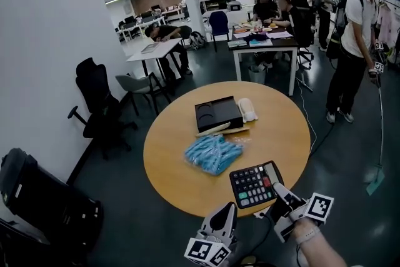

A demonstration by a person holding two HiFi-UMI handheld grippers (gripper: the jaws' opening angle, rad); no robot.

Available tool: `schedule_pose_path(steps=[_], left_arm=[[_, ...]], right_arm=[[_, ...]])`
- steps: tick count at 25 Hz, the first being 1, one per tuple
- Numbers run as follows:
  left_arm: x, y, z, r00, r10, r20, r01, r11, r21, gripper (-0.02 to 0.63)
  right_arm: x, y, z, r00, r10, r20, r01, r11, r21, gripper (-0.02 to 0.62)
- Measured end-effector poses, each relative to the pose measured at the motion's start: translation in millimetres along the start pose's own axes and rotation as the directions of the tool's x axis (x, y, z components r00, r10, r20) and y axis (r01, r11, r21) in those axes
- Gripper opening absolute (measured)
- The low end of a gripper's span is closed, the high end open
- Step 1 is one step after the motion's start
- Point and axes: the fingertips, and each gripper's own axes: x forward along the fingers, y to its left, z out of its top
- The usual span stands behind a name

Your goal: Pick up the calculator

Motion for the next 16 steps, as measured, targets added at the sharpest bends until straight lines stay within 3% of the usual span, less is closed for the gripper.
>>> schedule_pose_path(steps=[7,16], left_arm=[[-1.3,5.4,-5.5,1.000,0.009,-0.027,-0.010,0.999,-0.036,0.006],[-6.0,3.5,-14.6,0.997,0.017,-0.070,-0.020,0.999,-0.035,0.006]], right_arm=[[-6.0,-3.8,3.5,0.998,0.029,0.051,-0.034,0.994,0.100,0.054],[-15.5,-13.9,11.1,0.997,0.014,0.071,-0.022,0.994,0.109,0.054]])
